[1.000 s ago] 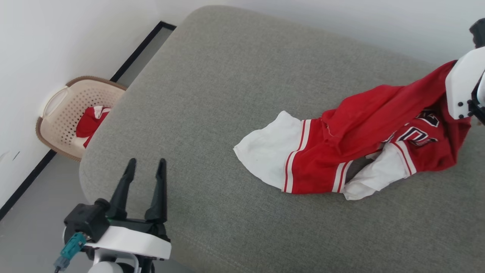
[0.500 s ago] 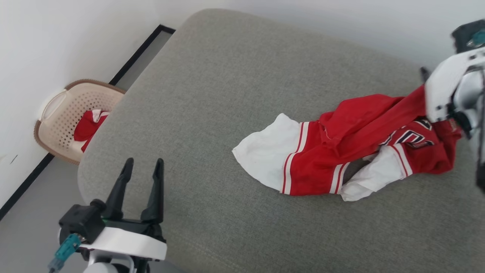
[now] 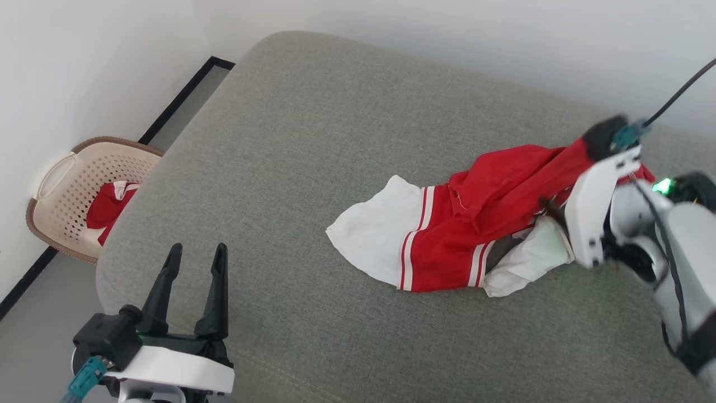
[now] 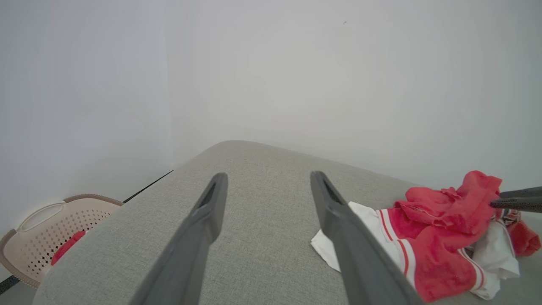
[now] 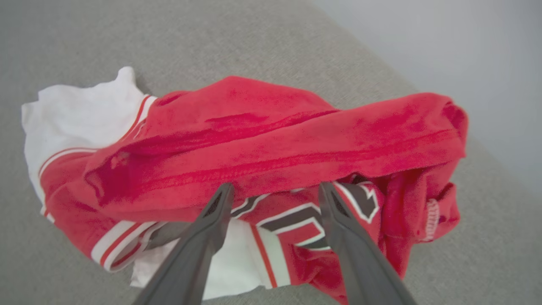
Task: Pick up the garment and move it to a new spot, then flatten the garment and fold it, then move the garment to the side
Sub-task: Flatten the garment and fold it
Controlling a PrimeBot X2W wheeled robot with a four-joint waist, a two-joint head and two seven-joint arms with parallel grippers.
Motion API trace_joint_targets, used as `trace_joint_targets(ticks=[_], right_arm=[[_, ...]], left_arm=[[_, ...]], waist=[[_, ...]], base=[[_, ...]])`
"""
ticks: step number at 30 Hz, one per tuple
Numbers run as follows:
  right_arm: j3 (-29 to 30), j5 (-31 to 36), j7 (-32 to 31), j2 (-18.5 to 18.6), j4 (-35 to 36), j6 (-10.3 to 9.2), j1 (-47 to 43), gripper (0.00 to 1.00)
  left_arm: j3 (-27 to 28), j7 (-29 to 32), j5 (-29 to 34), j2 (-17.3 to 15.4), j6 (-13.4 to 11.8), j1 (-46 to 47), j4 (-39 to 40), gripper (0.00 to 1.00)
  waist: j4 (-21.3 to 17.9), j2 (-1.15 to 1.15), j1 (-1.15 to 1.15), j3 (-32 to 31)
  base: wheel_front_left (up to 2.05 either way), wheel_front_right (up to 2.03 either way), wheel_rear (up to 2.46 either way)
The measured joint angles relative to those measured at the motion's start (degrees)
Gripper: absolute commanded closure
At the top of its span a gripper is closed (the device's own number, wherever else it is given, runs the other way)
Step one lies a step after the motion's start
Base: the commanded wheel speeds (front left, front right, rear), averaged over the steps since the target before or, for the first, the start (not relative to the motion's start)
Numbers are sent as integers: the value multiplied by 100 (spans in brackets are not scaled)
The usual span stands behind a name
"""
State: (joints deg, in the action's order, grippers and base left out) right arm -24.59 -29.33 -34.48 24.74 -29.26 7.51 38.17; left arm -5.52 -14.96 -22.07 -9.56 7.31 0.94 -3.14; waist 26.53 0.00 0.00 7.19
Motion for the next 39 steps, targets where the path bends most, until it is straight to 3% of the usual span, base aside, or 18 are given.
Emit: trace_joint_targets(ticks=[5,11,15,24,25,26,32,39], right_arm=[[190,-142,-1017,259,1182,0,-710,0],[488,215,-1488,267,1881,0,-1245,0],[561,380,-1595,122,1930,0,-1339,0],[-51,750,-1445,23,1233,-1,-1077,0],[-151,768,-1416,29,1135,-1,-1020,21],[-218,761,-1376,29,1032,-1,-961,98],[-597,450,-1365,211,938,1,-820,100],[-397,22,-1592,654,1623,1,-979,100]], left_arm=[[-45,0,-16,29,0,17,22,0],[-213,-1,-116,98,0,183,7,0],[-278,-1,-171,145,0,249,-1,0],[-263,-1,-213,211,0,295,13,0],[-260,0,-213,213,0,295,10,0],[-256,-1,-213,215,1,294,4,0],[-223,0,-204,193,0,237,-66,0],[-58,0,-165,131,0,116,-111,0]], waist=[[37,0,0,89],[183,0,0,277],[324,0,0,410],[439,0,0,560],[439,0,0,550],[437,0,0,537],[391,0,0,392],[174,0,0,199]], base=[[0,0,0],[0,0,0],[0,0,0],[0,0,0],[0,0,0],[0,0,0],[0,0,0],[0,0,0]])
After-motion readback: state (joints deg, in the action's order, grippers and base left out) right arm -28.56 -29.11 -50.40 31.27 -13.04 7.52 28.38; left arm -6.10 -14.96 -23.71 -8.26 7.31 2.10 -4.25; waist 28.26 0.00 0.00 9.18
